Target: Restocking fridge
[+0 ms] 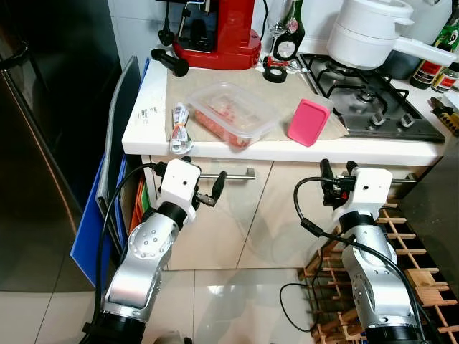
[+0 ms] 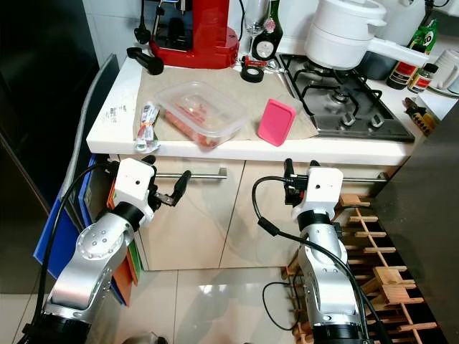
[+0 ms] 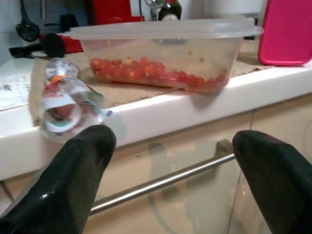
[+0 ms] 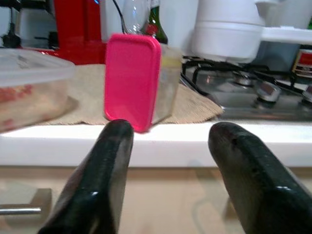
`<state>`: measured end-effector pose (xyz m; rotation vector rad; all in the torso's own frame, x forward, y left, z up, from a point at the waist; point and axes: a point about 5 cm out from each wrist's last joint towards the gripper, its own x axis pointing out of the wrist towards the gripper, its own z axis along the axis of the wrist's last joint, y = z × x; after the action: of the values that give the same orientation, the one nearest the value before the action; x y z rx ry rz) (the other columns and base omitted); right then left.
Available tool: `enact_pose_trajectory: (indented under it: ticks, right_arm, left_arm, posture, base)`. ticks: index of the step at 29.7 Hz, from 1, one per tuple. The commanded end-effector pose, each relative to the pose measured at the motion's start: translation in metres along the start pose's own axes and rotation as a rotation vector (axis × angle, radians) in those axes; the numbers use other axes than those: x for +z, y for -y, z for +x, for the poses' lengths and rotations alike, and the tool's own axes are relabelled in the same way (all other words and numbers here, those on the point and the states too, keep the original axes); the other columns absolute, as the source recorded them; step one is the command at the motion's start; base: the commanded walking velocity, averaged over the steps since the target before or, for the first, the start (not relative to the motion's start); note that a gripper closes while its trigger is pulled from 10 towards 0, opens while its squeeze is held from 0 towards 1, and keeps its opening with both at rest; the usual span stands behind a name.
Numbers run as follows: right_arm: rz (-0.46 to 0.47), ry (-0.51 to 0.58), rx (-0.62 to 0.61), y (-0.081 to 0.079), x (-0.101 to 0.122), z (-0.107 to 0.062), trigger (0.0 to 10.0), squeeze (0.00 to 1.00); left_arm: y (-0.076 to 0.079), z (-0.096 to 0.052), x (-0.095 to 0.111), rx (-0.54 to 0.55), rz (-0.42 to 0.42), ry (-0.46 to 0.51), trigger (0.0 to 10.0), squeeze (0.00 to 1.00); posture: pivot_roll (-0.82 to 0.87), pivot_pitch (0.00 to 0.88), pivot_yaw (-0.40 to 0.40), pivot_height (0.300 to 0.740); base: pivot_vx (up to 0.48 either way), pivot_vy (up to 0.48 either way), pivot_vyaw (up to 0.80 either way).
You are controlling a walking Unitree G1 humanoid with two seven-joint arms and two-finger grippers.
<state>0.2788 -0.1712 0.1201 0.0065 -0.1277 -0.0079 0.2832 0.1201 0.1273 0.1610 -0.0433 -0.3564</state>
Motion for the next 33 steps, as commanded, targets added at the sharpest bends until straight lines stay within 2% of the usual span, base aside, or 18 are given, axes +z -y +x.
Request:
enact_pose_trajectory:
  ticks: [1, 8, 9, 10, 11, 12, 13, 14, 18, 20, 26, 32, 33]
  right_arm:
    - [0.003, 0.052, 0.017, -0.003, 0.011, 0.006, 10.0, 1.0]
    - [0.018, 0.096, 0.033, -0.006, 0.025, 0.02, 10.0, 1.0]
    - [-0.01, 0.104, 0.031, -0.007, 0.028, 0.023, 10.0, 1.0]
    - [-0.044, 0.106, 0.026, -0.01, 0.032, 0.032, 10.0, 0.7]
    - [-0.054, 0.107, 0.02, -0.011, 0.032, 0.035, 10.0, 0.7]
    - [-0.048, 0.105, 0.023, -0.013, 0.033, 0.037, 10.0, 0.0]
    - [-0.048, 0.105, 0.023, -0.013, 0.033, 0.037, 10.0, 0.0]
    - [-0.047, 0.081, 0.013, -0.014, 0.028, 0.046, 10.0, 0.0]
    - [-0.047, 0.037, 0.011, -0.018, 0.023, 0.062, 10.0, 0.0]
    - [0.015, 0.021, 0.014, -0.023, 0.028, 0.071, 10.0, 0.0]
    - [0.063, -0.027, 0.012, -0.03, 0.027, 0.082, 10.0, 0.0]
    - [0.065, -0.003, 0.018, -0.034, 0.039, 0.097, 10.0, 0.0]
    - [0.058, 0.002, 0.011, -0.033, 0.045, 0.104, 10.0, 0.0]
  left_arm:
    - [0.007, 0.004, 0.012, -0.019, -0.005, 0.059, 10.0, 0.0]
    - [0.007, 0.01, 0.026, -0.014, 0.001, 0.112, 10.0, 0.0]
    - [0.005, 0.01, 0.027, -0.009, 0.004, 0.119, 10.0, 0.0]
    - [0.003, 0.011, 0.029, 0.001, 0.007, 0.128, 10.0, 0.0]
    - [0.002, 0.011, 0.03, 0.007, 0.007, 0.132, 10.0, 0.0]
    - [0.001, 0.012, 0.031, 0.011, 0.007, 0.135, 10.0, 0.0]
    - [0.001, 0.012, 0.031, 0.011, 0.007, 0.135, 10.0, 0.0]
    - [0.0, 0.014, 0.033, 0.018, 0.008, 0.141, 10.0, 0.0]
    - [-0.002, 0.015, 0.039, 0.032, 0.016, 0.156, 10.0, 0.0]
    - [-0.007, 0.013, 0.043, 0.049, 0.019, 0.169, 10.0, 0.0]
    - [-0.01, 0.009, 0.043, 0.062, 0.021, 0.165, 10.0, 0.0]
    - [-0.009, 0.008, 0.047, 0.066, 0.02, 0.17, 10.0, 0.0]
    - [-0.009, 0.008, 0.048, 0.069, 0.018, 0.173, 10.0, 0.0]
  posture:
    - [0.08, 0.0, -0.07, 0.74]
    - [0.09, 0.0, -0.086, 0.74]
    - [0.1, 0.0, -0.091, 0.74]
    - [0.11, 0.0, -0.097, 0.74]
    - [0.11, 0.0, -0.097, 0.74]
    - [0.12, 0.0, -0.099, 0.74]
    - [0.12, 0.0, -0.099, 0.74]
    - [0.12, 0.0, -0.102, 0.74]
    - [0.13, 0.0, -0.104, 0.74]
    - [0.14, 0.0, -0.107, 0.74]
    - [0.15, 0.0, -0.111, 0.74]
    - [0.16, 0.0, -0.116, 0.74]
    - [0.16, 0.0, -0.118, 0.74]
  base:
    - [0.0, 0.0, 0.0]
    - [0.0, 0.0, 0.0]
    - [0.0, 0.0, 0.0]
    - [0.0, 0.0, 0.0]
    - [0.0, 0.0, 0.0]
    - [0.0, 0.0, 0.0]
    - [0.0, 0.0, 0.0]
    - [0.0, 0.0, 0.0]
    - [0.0, 0.0, 0.0]
    - [0.0, 0.0, 0.0]
    - [0.0, 0.0, 0.0]
    - [0.0, 0.0, 0.0]
    - [0.0, 0.0, 0.0]
